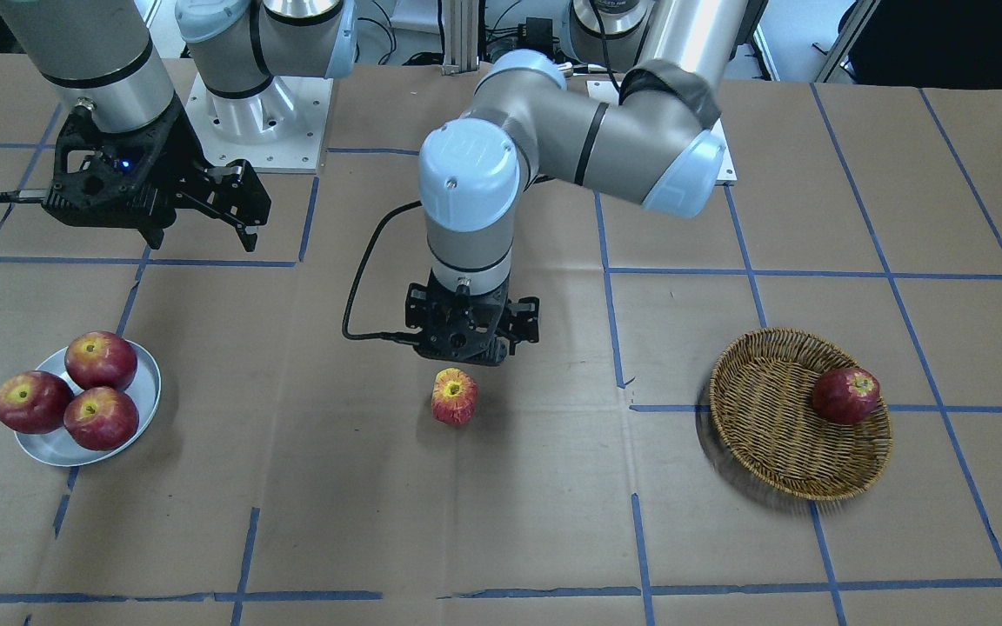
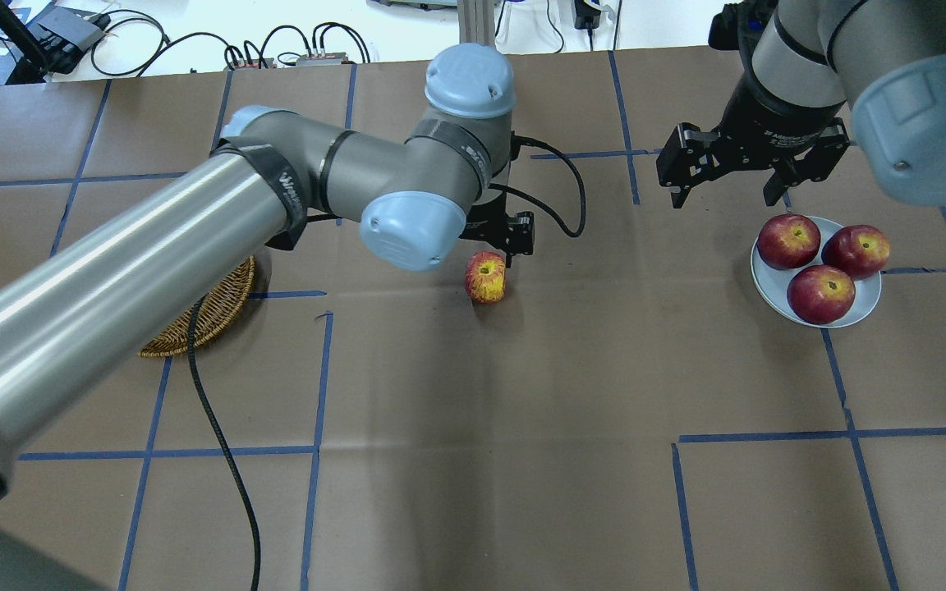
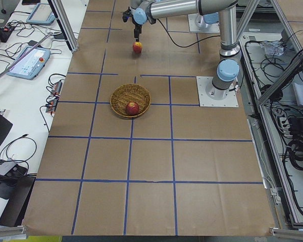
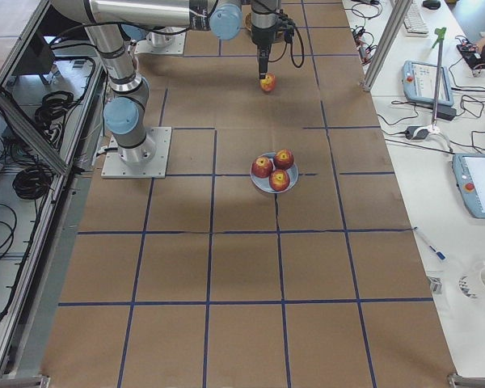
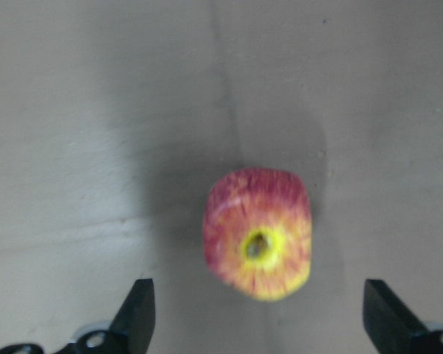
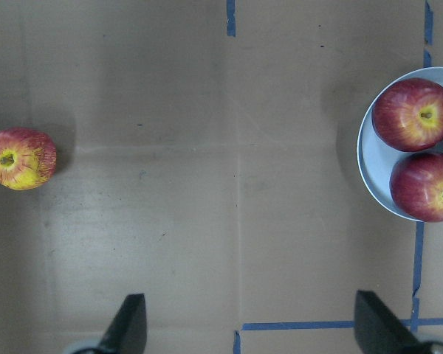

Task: Transfer apple from basket to plate
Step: 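Lower the apple onto the table and open the left gripper, then raise the left gripper back toward the basket while the right gripper moves toward the apple, then lower the right gripper onto the apple and close it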

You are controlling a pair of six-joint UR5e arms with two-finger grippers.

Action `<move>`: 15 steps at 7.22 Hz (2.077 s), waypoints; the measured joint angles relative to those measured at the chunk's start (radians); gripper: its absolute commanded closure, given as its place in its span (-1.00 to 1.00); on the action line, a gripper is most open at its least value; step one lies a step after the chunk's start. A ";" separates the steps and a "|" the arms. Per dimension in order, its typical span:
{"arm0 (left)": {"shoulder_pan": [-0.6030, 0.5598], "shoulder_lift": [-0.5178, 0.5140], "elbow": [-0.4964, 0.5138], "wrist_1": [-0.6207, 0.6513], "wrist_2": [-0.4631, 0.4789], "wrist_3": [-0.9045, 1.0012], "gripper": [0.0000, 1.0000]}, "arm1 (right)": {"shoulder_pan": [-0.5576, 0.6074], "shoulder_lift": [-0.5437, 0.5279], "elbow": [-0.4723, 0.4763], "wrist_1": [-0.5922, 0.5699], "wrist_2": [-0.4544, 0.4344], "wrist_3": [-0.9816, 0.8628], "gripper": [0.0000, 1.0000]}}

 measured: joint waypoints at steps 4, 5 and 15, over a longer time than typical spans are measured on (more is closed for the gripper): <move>0.137 0.276 -0.005 -0.196 -0.097 0.139 -0.98 | 0.000 0.002 0.000 -0.001 0.000 0.000 -1.00; 0.189 0.303 -0.004 -0.209 -0.166 0.157 -0.98 | 0.000 0.004 -0.001 -0.003 0.000 0.000 -1.00; 0.278 0.333 -0.046 -0.229 -0.049 0.279 -0.98 | 0.340 0.333 -0.046 -0.384 -0.014 0.390 -1.00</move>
